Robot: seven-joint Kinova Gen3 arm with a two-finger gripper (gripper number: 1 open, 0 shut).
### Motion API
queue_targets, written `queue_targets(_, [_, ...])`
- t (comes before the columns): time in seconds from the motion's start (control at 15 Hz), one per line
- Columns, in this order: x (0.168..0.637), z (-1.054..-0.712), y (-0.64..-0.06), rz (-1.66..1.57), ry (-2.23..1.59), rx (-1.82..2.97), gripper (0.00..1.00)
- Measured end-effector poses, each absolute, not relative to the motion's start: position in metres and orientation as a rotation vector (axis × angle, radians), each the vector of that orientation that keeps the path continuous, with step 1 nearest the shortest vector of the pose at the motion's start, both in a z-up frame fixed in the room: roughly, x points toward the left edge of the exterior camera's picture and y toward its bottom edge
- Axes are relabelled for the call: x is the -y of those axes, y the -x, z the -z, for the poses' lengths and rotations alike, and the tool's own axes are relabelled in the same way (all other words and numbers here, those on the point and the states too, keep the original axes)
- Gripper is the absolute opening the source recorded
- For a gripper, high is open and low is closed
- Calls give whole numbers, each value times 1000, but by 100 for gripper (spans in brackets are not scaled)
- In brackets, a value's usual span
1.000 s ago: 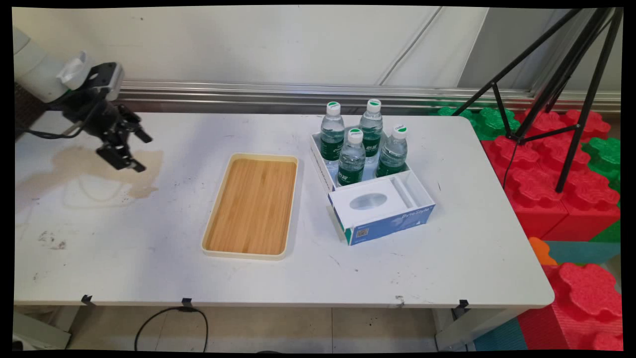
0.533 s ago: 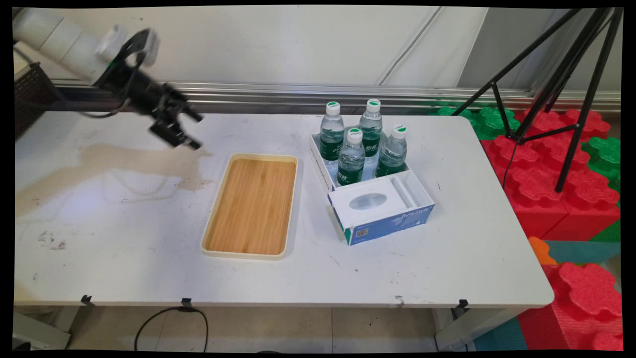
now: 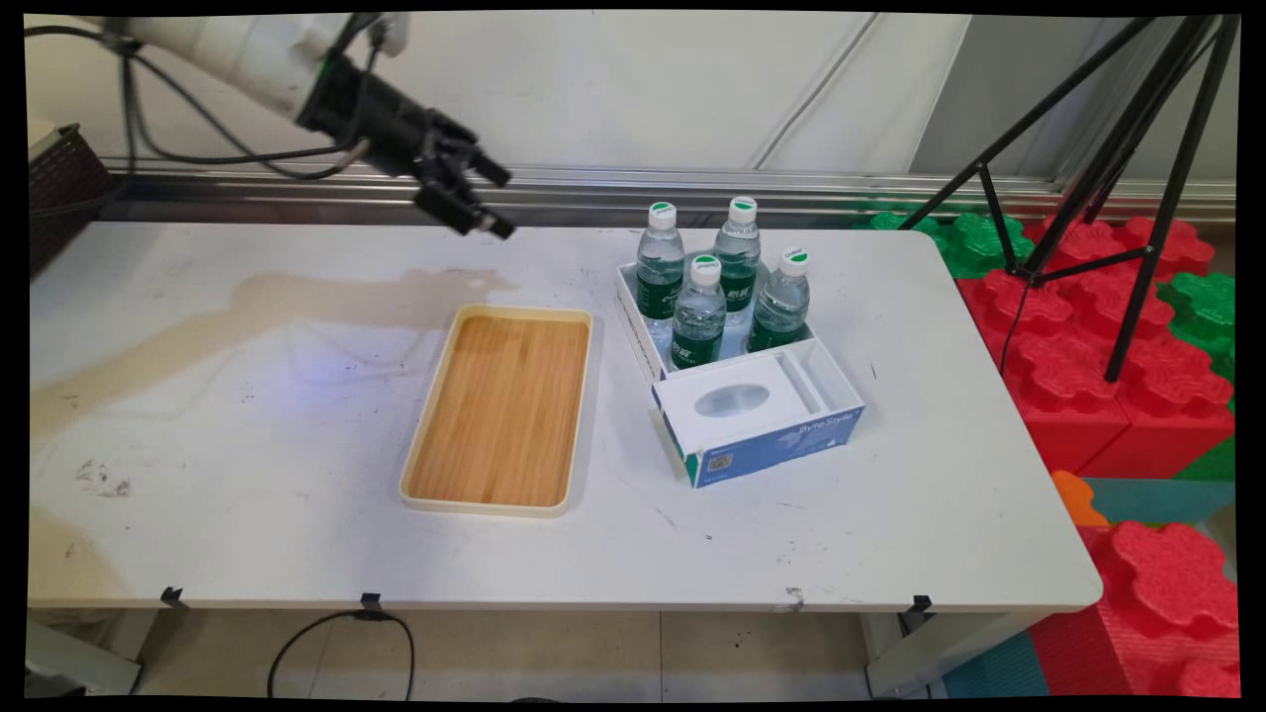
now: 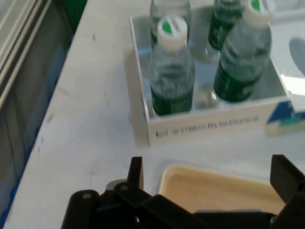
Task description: Pick up the green bottle from the white box
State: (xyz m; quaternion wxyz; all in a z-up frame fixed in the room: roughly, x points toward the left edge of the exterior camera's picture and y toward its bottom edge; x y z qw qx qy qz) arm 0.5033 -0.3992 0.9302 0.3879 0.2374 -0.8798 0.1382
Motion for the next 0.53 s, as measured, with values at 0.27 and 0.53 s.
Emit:
queue_targets(0.27, [423, -925, -480, -349, -591, 2222, 100])
queue_targets(0.53, [447, -906, -455, -329, -587, 2218, 100])
